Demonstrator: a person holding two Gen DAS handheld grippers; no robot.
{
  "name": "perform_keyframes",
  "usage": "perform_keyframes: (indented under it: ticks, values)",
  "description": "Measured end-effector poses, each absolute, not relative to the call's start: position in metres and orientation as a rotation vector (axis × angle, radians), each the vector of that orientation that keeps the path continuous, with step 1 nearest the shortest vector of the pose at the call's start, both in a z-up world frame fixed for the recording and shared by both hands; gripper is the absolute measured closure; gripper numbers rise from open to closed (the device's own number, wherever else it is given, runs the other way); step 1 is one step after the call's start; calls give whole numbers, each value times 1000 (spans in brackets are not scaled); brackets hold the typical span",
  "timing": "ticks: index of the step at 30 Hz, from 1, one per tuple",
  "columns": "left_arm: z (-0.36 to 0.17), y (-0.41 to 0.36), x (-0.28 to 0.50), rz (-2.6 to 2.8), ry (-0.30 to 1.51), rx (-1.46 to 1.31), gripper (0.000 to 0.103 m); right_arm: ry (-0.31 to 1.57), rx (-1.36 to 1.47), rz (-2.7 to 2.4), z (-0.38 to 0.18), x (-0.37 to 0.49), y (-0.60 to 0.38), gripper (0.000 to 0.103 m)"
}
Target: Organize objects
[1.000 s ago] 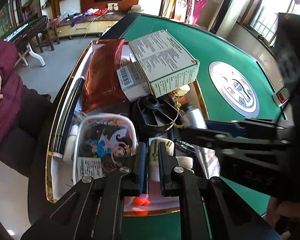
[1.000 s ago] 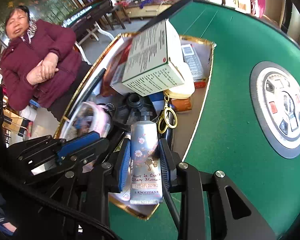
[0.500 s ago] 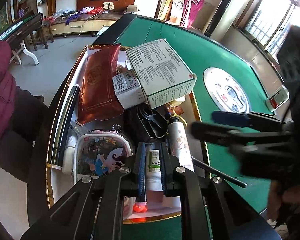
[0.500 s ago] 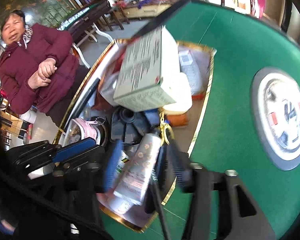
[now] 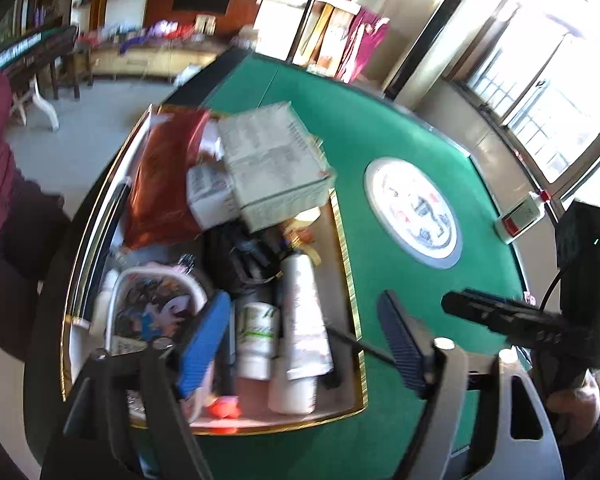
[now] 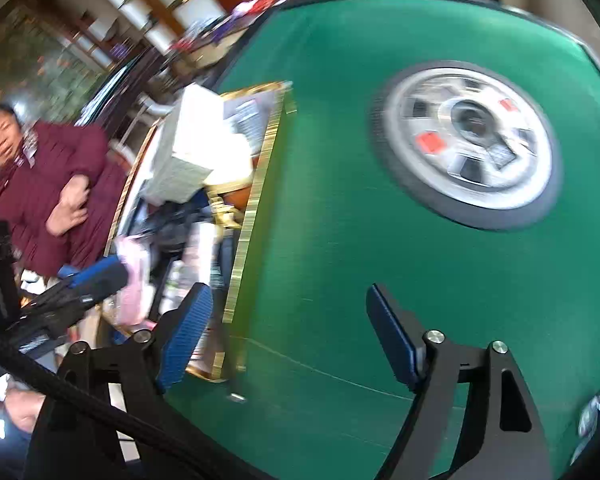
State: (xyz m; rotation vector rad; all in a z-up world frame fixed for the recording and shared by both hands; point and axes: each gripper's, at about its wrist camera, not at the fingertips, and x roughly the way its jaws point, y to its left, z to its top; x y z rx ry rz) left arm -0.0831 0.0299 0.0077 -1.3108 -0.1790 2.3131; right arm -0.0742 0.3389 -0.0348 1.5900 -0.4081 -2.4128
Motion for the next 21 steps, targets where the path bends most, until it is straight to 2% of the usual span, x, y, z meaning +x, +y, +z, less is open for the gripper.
perform_keyframes:
  ticks: [5, 8, 11, 14, 17, 21]
  values:
    - [16, 63, -71, 2381, 32, -1230, 19, -374, 1646, -2527, -44, -52, 365, 20]
    - [14, 69, -75, 2341, 30, -1267, 18, -354, 1684, -2550, -49, -38, 374, 20]
    - [18, 74, -77, 2384, 132, -1246, 18, -316, 1709, -2602, -53, -26, 381, 20]
    - [24, 68, -78, 2415, 125, -1199, 18, -299, 1725, -2620, -55, -14, 383, 20]
    - [31, 66, -82, 2493, 249, -1214, 18, -305, 1730, -2619, -57, -7, 381, 20]
    - [45, 54, -82, 2533, 225, -1275, 18, -245, 1691, -2591, -52, -1, 373, 20]
